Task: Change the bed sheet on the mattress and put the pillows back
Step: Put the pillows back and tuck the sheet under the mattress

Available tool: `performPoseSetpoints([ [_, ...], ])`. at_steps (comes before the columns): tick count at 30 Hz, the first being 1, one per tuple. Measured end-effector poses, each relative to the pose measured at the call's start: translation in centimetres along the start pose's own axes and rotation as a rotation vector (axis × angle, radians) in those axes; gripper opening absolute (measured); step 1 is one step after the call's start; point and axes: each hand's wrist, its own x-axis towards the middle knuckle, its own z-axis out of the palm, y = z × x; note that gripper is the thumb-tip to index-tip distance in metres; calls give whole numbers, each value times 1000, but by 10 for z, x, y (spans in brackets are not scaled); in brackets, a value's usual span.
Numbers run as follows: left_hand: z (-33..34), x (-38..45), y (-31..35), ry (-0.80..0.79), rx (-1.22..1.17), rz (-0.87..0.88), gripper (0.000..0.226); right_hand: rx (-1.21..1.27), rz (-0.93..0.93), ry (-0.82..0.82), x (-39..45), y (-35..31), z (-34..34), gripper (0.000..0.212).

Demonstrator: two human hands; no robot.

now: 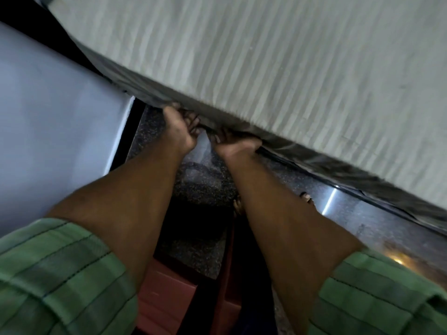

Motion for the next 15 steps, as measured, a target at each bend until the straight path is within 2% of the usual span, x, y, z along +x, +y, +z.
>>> performPoseSetpoints([
  [3, -13, -2, 11, -42, 381, -15, 34, -195, -49, 40, -8, 9, -9, 48],
  [5, -18, -6, 22, -57, 604, -23, 34, -386, -3, 33, -12, 24, -9, 31],
  [7, -27, -3, 36, -20, 738, 22, 29, -476, 15, 57, -14, 36, -2, 28],
  [9, -39, 3, 47, 14, 729, 45, 28, -523, -24, 47, -14, 44, 14, 29],
  [10, -44, 6, 49, 10, 687, 40, 29, -467, -89, 86, -8, 46, 15, 22],
  [11, -46, 7, 47, -4, 631, 31, 32, -379, -104, 106, 0, 46, 21, 13],
  [13, -44, 10, 40, -49, 469, 16, 35, -153, -84, 145, 18, 43, 31, 28],
  [15, -34, 11, 31, -84, 289, 13, 32, 173, -18, 83, 28, 39, 27, 33],
])
